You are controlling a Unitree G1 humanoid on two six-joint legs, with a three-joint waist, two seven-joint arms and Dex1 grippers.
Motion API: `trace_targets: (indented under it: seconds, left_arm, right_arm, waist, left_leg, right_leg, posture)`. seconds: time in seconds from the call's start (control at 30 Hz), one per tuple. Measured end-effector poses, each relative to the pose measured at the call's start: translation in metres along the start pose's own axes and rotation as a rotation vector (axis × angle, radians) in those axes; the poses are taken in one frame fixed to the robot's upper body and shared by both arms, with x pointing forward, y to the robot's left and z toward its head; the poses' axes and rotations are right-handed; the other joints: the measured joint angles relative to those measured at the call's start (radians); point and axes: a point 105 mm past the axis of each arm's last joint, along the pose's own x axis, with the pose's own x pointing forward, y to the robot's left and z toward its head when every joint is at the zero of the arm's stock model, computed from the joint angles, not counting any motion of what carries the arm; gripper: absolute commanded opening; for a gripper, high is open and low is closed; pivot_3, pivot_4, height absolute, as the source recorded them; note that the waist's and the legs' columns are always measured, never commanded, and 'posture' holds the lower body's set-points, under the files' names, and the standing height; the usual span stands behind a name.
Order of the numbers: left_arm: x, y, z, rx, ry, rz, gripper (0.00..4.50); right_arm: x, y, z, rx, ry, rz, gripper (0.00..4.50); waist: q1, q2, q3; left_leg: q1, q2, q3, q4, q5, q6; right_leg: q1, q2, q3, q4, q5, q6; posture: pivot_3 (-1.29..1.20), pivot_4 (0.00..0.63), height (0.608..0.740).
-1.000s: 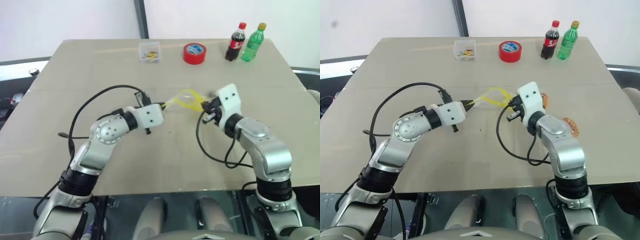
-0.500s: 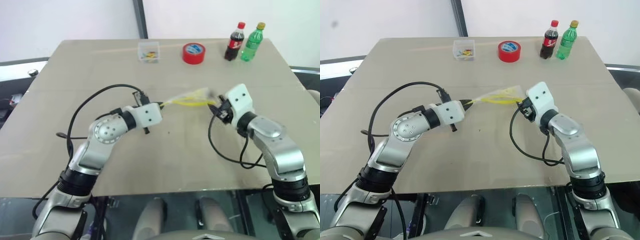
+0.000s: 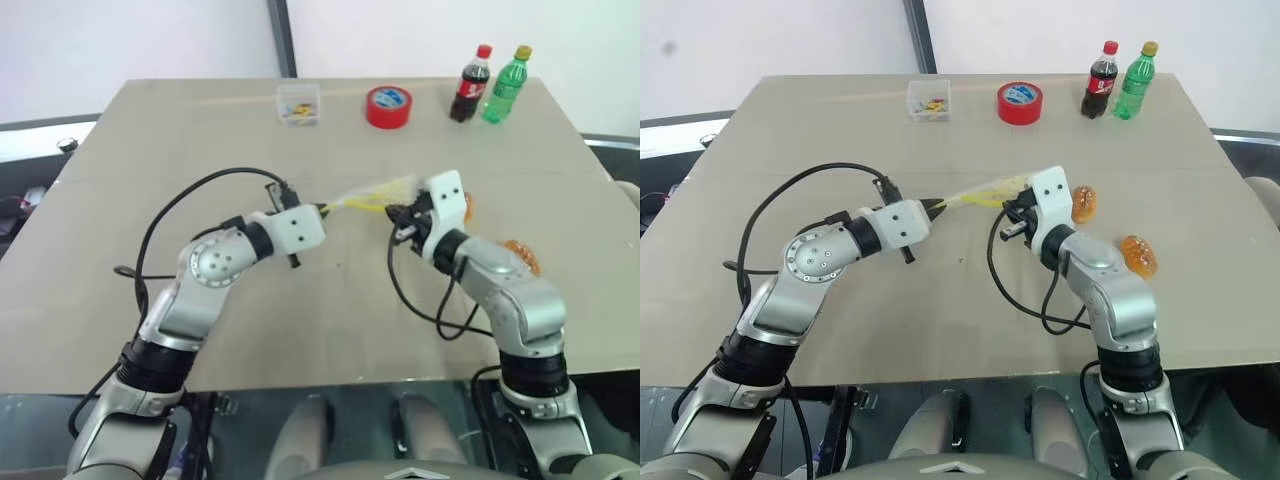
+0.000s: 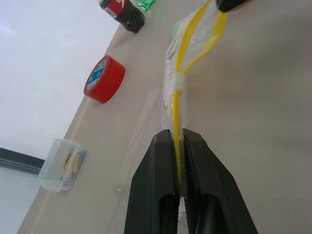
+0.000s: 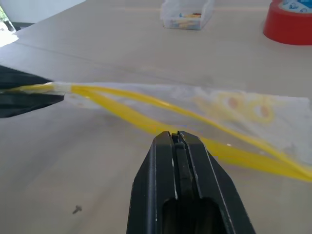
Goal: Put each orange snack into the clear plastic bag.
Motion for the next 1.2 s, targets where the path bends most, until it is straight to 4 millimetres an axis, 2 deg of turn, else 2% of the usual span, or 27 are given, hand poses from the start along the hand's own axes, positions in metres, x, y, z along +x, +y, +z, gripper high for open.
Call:
trace_targets:
  seconds: [0.17,0.37,0.43,0.47,0.57,0.7,0.8,0.83,0.87,1.03,1.13,1.17,1.2]
  left_arm:
    - [-0.003,0.000,0.007,0.000,-0.028,-0.001,0.00]
    - [-0.007,-0.013,0.013,-0.027,-0.068,-0.053,0.00]
    - [-0.009,-0.015,0.015,-0.027,-0.079,-0.069,0.00]
    - [-0.010,-0.017,0.016,-0.027,-0.087,-0.077,0.00]
    - [-0.015,-0.019,0.013,-0.003,-0.085,-0.104,0.00]
    - [-0.018,-0.017,0.004,0.037,-0.079,-0.125,0.00]
    - [-0.020,-0.018,0.000,0.068,-0.091,-0.142,0.00]
    - [-0.020,-0.018,-0.001,0.078,-0.099,-0.145,0.00]
    - [-0.019,-0.018,-0.001,0.083,-0.103,-0.147,0.00]
    - [-0.018,-0.015,-0.002,0.092,-0.109,-0.144,0.00]
    - [-0.017,-0.013,-0.004,0.088,-0.104,-0.139,0.00]
    - [-0.017,-0.014,-0.004,0.086,-0.105,-0.139,0.00]
    - [-0.016,-0.014,-0.003,0.084,-0.109,-0.136,0.00]
  right_arm:
    - [0.017,-0.005,-0.003,0.028,0.004,-0.010,0.05]
    - [0.031,0.002,-0.005,0.107,-0.030,0.011,0.05]
    - [0.035,0.003,-0.004,0.045,-0.047,0.004,0.05]
    - [0.037,0.001,-0.005,-0.071,-0.050,-0.016,0.05]
    - [0.034,-0.009,-0.005,-0.560,-0.066,-0.027,0.05]
    - [0.026,-0.004,-0.020,-0.945,-0.048,0.098,0.05]
    - [0.027,-0.001,-0.037,-1.112,-0.016,0.167,0.05]
    - [0.029,-0.001,-0.043,-1.170,-0.003,0.185,0.42]
    - [0.029,0.000,-0.046,-1.203,-0.001,0.194,0.56]
    - [0.033,-0.007,-0.049,-1.271,0.014,0.155,2.48]
    - [0.035,-0.008,-0.048,-1.296,0.013,0.132,4.09]
    - [0.035,-0.006,-0.047,-1.302,0.006,0.133,4.46]
    - [0.035,-0.003,-0.044,-1.311,-0.009,0.134,4.46]
  waist:
    - [-0.002,0.000,0.000]
    - [-0.003,0.000,0.000]
    - [-0.003,0.001,0.000]
    - [-0.002,0.001,0.000]
    - [0.001,0.001,0.001]
    - [-0.005,0.001,0.001]
    - [-0.006,0.001,0.001]
    - [-0.004,0.001,0.001]
    - [-0.003,0.001,0.001]
    - [-0.001,0.001,0.001]
    - [-0.001,0.001,0.001]
    - [-0.002,0.001,0.001]
    - [-0.003,0.001,0.001]
  left_leg:
    - [0.000,0.000,0.000,0.000,0.000,0.000]
    - [0.000,0.001,0.001,-0.001,0.000,0.000]
    - [0.000,0.000,0.001,-0.001,0.000,0.000]
    - [0.000,0.000,0.001,-0.001,0.000,0.000]
    - [0.000,-0.001,0.001,0.000,0.000,0.000]
    - [0.000,0.000,0.001,-0.001,0.000,0.000]
    - [0.001,0.001,0.002,-0.001,0.000,0.000]
    - [0.001,0.001,0.002,-0.001,0.000,0.000]
    - [0.000,0.000,0.002,-0.001,0.000,0.000]
    - [0.000,0.000,0.002,0.000,0.000,0.000]
    - [0.000,0.000,0.002,0.000,0.000,0.000]
    - [0.000,0.000,0.002,0.000,0.000,0.000]
    - [0.000,0.000,0.002,0.000,0.000,0.000]
  right_leg:
    - [0.000,0.000,0.000,0.000,0.000,0.000]
    - [0.000,0.000,0.001,0.000,0.000,0.000]
    - [0.000,0.000,0.001,0.000,0.000,0.000]
    - [0.000,0.000,0.001,0.000,0.000,0.000]
    - [0.000,-0.001,0.000,-0.001,0.000,0.000]
    - [0.000,0.000,0.001,-0.001,0.000,0.000]
    - [0.000,0.001,0.001,0.000,0.000,0.000]
    - [0.000,0.001,0.001,0.000,0.000,0.000]
    - [0.000,0.000,0.001,-0.001,0.000,0.000]
    - [0.000,0.000,0.001,-0.001,0.000,0.000]
    - [0.000,0.000,0.001,0.000,0.000,0.000]
    - [0.000,0.000,0.001,0.000,0.000,0.000]
    - [0.000,0.000,0.001,0.000,0.000,0.000]
  posture:
    - [0.00,0.150,0.740]
    - [0.00,0.150,0.740]
    - [0.00,0.150,0.740]
    - [0.00,0.150,0.740]
    - [0.00,0.150,0.740]
    - [0.00,0.150,0.740]
    - [0.00,0.150,0.740]
    - [0.00,0.150,0.740]
    - [0.00,0.150,0.740]
    - [0.00,0.150,0.740]
    - [0.00,0.150,0.740]
    - [0.00,0.150,0.740]
    - [0.00,0.150,0.740]
